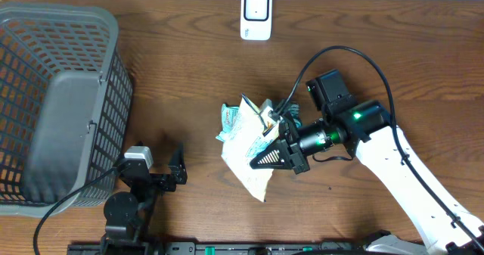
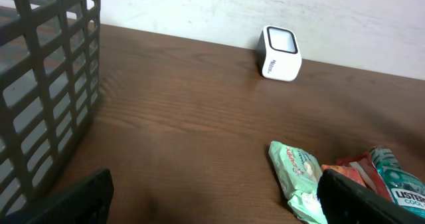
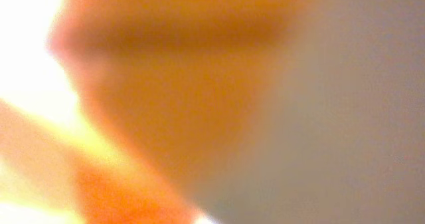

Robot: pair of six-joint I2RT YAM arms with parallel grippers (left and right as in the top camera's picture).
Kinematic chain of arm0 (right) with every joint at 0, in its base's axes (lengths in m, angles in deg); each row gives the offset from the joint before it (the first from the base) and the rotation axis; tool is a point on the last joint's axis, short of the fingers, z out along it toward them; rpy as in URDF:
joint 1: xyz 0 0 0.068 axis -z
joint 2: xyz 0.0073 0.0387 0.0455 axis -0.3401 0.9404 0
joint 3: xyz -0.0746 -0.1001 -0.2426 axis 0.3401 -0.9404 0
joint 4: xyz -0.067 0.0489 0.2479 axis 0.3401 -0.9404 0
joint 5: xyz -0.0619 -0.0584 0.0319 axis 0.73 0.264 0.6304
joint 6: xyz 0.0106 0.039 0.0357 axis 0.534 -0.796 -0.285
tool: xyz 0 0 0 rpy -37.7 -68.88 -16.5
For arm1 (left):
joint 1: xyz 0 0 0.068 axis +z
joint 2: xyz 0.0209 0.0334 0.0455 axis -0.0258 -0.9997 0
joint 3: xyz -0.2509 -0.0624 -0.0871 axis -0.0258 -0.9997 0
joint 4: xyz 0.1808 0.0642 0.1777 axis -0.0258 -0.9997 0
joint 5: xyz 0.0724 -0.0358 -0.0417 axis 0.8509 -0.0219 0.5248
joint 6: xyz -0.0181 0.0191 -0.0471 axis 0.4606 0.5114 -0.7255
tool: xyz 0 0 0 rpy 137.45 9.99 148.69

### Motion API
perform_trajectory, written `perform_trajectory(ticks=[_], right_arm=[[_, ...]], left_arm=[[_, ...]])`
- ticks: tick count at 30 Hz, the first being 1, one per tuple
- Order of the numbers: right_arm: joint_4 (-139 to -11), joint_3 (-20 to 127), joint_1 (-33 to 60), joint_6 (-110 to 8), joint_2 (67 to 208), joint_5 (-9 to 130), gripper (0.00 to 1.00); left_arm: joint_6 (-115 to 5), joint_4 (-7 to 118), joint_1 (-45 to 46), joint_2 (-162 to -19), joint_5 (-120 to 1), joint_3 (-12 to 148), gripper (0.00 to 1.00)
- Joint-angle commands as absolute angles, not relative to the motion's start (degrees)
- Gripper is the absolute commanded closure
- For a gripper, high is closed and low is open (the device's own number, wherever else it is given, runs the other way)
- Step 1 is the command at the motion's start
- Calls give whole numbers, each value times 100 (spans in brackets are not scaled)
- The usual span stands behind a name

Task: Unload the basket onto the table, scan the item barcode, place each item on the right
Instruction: 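Grasp the printed snack bag with the right gripper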

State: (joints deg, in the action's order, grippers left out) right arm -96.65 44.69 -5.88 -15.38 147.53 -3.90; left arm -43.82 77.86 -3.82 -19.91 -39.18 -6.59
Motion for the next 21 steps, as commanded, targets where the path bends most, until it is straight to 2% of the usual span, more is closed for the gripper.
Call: perform_trajectory(ticks=[1, 11, 13, 15, 19, 21], right_arm=[[-9379, 4509, -531, -660, 14727, -1806, 99], [-8106, 4533, -465, -577, 14681, -2106, 99], [-7792, 4537, -404, -944, 14679, -2106, 99], [-7261, 4546, -295, -2041, 14679, -2104, 99], [-6450, 4544, 123, -5420, 14679, -2104, 99], [-6500, 4541, 273, -5962, 14679, -2104, 99]], left_arm=[[-4303, 7748, -352, -1986, -4010, -801, 2], [-4303, 7748, -352, -1986, -4010, -801, 2], [-4303, 7748, -352, -1986, -4010, -801, 2], [-4303, 7748, -352, -1986, -4010, -801, 2], [-4303, 7748, -352, -1986, -4010, -801, 2], [-4303, 7748, -352, -1986, -4010, -801, 2]])
